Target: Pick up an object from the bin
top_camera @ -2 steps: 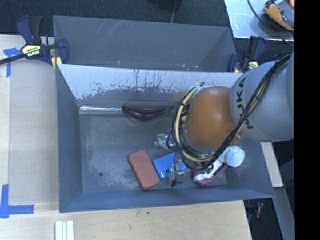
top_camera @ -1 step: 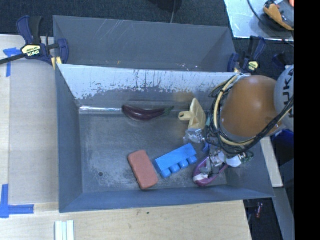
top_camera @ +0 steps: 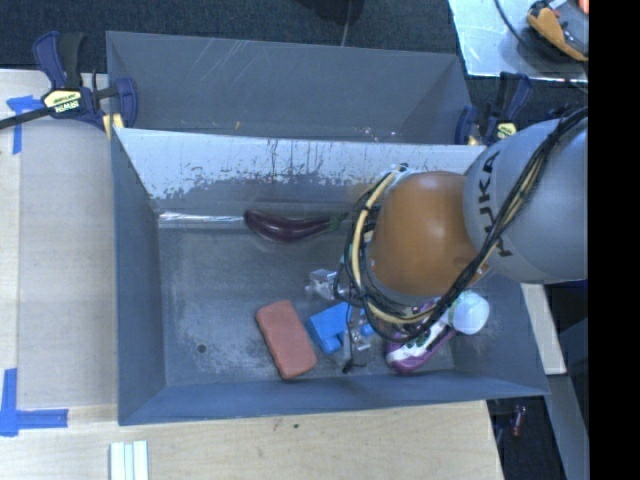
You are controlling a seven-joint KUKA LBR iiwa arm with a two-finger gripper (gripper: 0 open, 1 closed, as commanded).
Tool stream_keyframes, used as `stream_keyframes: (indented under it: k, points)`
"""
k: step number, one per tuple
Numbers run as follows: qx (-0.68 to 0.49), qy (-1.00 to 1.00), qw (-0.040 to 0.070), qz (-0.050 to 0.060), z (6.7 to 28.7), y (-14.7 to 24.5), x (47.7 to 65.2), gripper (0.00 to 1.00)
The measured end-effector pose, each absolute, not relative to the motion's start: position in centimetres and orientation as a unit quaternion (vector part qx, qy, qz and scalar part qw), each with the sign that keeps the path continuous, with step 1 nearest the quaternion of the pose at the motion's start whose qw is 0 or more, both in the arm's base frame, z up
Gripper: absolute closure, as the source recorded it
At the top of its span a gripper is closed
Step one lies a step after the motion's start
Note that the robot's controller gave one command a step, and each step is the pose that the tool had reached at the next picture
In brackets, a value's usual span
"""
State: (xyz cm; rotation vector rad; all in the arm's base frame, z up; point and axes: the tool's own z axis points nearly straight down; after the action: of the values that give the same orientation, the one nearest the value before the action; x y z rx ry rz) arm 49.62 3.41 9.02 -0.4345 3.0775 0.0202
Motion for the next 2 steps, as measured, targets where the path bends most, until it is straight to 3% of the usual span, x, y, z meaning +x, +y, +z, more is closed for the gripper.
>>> stream_keyframes:
  k: [1,2]
  points:
    - [-0.201,0.979,0.019,-0.007,9.17,-2.27,50.20,1.00]
    - [-0.201,0.979,0.019,-0.007,9.18,-2.27,50.20,1.00]
